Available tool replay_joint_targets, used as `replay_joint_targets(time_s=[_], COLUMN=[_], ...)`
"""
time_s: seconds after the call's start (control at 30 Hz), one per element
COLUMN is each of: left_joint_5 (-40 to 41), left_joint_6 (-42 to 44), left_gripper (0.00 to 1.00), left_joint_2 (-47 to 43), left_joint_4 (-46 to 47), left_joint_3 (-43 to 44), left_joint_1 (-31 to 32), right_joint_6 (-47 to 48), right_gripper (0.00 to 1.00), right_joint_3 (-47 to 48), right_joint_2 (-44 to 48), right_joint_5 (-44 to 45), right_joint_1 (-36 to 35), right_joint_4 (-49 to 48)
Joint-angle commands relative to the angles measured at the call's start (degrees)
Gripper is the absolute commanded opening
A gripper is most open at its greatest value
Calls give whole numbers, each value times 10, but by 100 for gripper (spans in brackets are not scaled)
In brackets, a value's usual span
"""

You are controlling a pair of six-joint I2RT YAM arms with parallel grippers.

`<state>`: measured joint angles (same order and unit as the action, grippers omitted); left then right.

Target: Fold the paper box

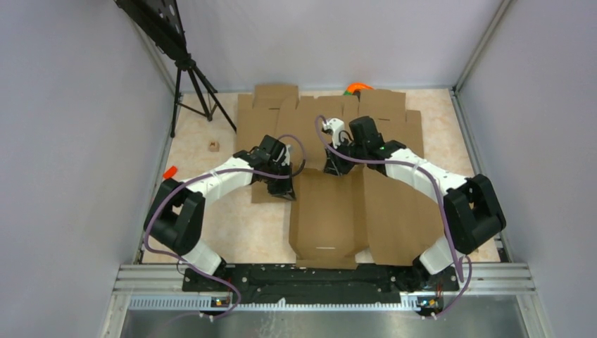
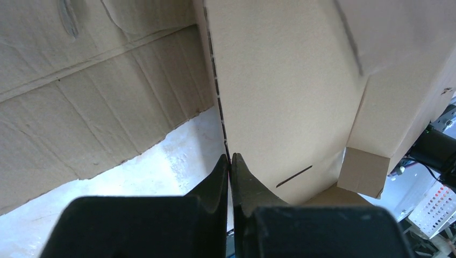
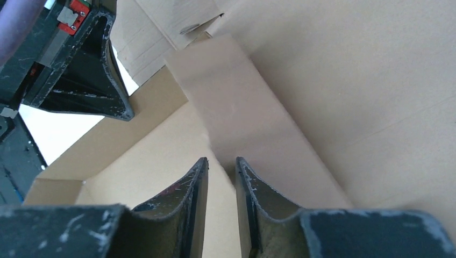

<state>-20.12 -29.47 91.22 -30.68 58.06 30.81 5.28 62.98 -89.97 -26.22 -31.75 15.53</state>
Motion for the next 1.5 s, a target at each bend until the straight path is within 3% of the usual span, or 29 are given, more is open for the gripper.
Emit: replay_joint_targets(time_s=[0.0, 0.2, 0.47, 0.67, 0.9, 1.27, 1.47], left_joint_5=[-20, -23, -28, 4, 28, -19, -46], left_joint_6=[-3, -2, 2, 13, 31, -29, -45], left_gripper=[0, 0, 1, 18, 26, 43, 39], left_joint_2=[-25, -21, -28, -65, -88, -82, -40], left_joint_4=[45, 46, 43, 15, -14, 78, 101], left_joint_3=[-2, -2, 3, 18, 56, 69, 70], left_joint_1=[5, 5, 6, 4, -11, -27, -28], right_joint_6=[-15, -19, -30, -41, -83, -102, -111], right_gripper=[26, 32, 32, 31, 30, 30, 30], right_joint_3=[-4, 5, 10, 10, -2, -30, -37], right_joint_2=[13, -10, -20, -24, -25, -17, -13], right_joint_5=[-9, -7, -8, -1, -6, -6, -7], right_joint_1=[-12, -12, -12, -12, -12, -12, -12], right_joint_4=[6, 8, 13, 15, 3, -22, -32])
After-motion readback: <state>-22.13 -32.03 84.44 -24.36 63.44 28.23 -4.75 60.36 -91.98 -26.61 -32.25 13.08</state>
